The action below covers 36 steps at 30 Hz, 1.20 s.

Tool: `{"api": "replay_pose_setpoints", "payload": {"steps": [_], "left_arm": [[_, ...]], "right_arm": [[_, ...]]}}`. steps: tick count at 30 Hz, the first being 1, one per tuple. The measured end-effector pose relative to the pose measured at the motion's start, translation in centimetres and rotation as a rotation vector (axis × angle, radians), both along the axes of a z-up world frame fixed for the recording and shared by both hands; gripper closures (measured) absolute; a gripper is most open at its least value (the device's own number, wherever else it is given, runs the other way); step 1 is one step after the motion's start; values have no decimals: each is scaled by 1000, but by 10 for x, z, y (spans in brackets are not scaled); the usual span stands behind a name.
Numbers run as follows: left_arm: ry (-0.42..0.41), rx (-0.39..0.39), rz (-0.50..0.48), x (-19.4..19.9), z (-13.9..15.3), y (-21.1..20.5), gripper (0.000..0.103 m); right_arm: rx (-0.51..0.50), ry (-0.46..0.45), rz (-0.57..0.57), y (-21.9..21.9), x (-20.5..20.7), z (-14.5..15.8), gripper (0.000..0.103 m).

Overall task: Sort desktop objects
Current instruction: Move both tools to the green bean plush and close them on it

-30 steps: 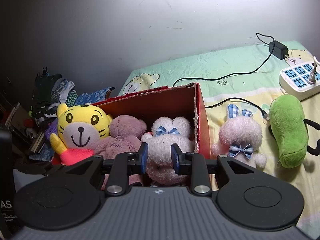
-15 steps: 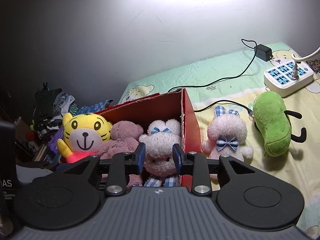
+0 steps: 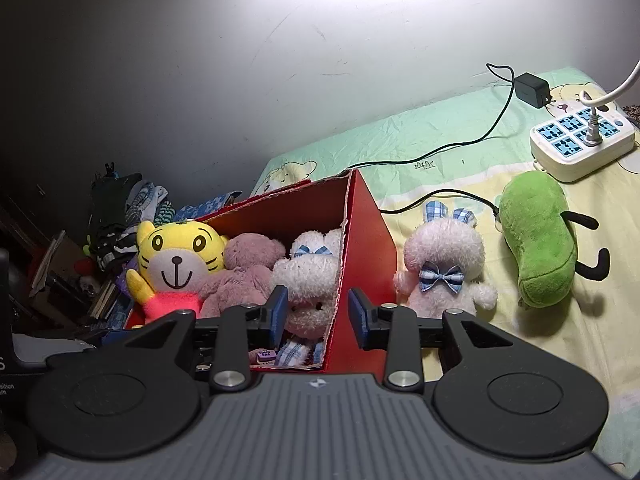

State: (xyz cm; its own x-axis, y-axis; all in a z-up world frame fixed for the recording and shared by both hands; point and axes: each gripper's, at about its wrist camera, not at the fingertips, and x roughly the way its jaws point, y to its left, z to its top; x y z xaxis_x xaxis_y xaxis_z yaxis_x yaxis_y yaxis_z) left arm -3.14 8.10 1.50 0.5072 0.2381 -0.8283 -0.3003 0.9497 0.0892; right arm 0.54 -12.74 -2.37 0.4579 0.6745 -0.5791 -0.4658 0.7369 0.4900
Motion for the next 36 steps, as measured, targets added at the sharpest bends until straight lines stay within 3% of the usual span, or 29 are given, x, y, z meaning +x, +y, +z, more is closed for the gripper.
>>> {"api": "replay_pose_setpoints", "payload": {"steps": [11, 21, 28, 32, 36], "left_arm": [[-32, -42, -51, 3, 1, -53, 4], [-97, -162, -228, 16, -3, -123, 5], [-123, -177, -337, 57, -18, -166, 5], [-136, -153, -350, 86, -29, -178, 5], [-114, -219, -337, 110, -47, -180, 5]], "right_arm": [[-6, 45, 22, -49, 19, -15, 65], [-20, 106, -71, -122, 45, -41, 64], [-17, 146, -159, -168, 74, -57, 63], [23, 201, -205, -188, 96, -69, 63], [89, 246, -228, -199, 113, -78, 59]]}}
